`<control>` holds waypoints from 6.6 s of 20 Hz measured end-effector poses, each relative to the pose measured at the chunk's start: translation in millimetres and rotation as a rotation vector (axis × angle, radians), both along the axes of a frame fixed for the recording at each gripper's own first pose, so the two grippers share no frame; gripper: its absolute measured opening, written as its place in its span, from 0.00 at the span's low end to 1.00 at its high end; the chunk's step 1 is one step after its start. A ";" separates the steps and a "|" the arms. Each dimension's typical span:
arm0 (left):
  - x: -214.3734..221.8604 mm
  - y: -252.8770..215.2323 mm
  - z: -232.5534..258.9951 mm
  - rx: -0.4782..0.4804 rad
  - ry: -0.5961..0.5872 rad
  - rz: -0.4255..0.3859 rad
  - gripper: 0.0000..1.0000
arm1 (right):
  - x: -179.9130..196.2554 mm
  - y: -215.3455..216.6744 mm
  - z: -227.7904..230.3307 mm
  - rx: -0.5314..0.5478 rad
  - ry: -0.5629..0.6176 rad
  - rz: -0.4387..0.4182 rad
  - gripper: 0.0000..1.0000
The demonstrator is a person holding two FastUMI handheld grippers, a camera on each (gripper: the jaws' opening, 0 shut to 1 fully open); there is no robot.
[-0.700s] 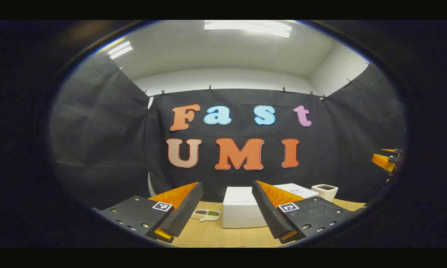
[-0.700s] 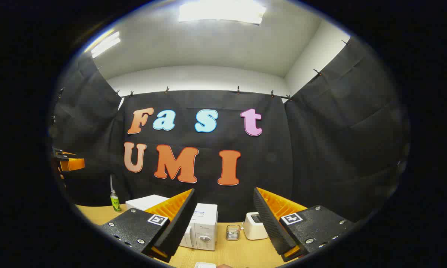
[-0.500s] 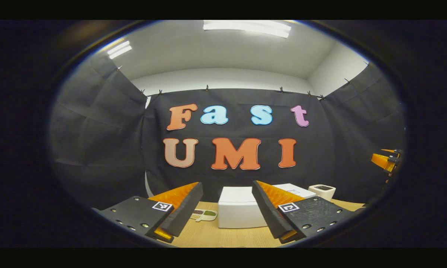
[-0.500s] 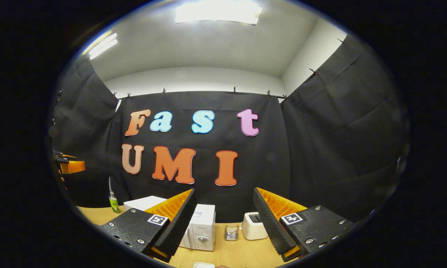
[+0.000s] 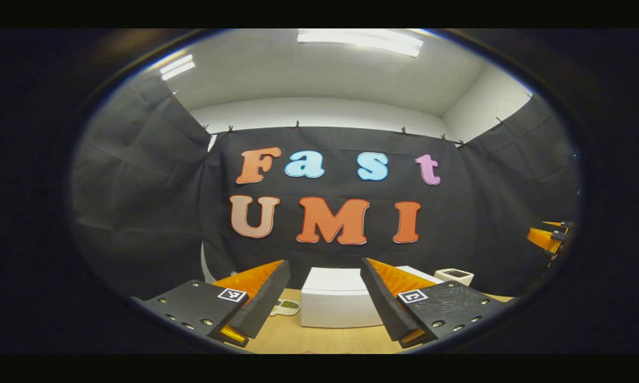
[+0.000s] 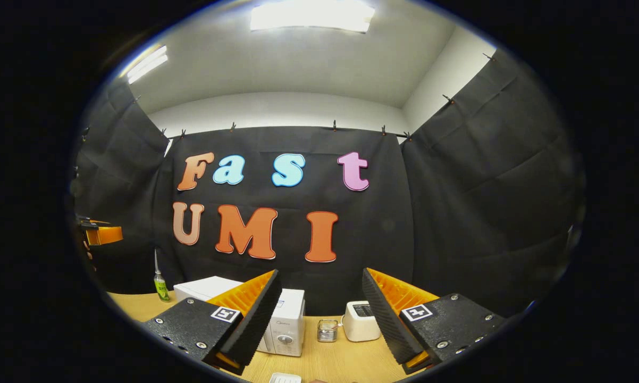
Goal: Open the microwave oven with the left hand, put the food in, and close the microwave oven.
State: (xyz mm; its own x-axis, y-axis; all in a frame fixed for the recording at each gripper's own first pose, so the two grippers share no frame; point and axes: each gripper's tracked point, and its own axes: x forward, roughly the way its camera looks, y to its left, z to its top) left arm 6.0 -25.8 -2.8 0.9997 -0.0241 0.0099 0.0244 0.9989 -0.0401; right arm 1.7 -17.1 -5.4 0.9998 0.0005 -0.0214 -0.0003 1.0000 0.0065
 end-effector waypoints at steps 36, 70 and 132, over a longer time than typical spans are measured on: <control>93.9 -258.6 -263.0 -0.055 0.251 -0.280 0.90 | -32.7 -67.7 -207.2 0.028 0.263 -0.077 0.95; 118.3 -271.9 -345.6 -0.041 0.276 -0.159 0.12 | -66.5 -87.5 -287.1 0.093 0.448 -0.112 0.95; -133.3 151.1 -277.0 0.034 0.223 -0.116 0.81 | -103.3 20.9 -352.7 0.525 0.779 -0.119 0.58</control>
State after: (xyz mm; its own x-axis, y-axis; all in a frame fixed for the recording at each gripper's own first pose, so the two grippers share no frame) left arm -127.3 125.2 -279.8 0.9676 -0.1350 -0.2134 0.1329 0.9908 -0.0241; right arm -101.6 3.8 -358.1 0.6983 0.0984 -0.7090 0.2959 0.8622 0.4111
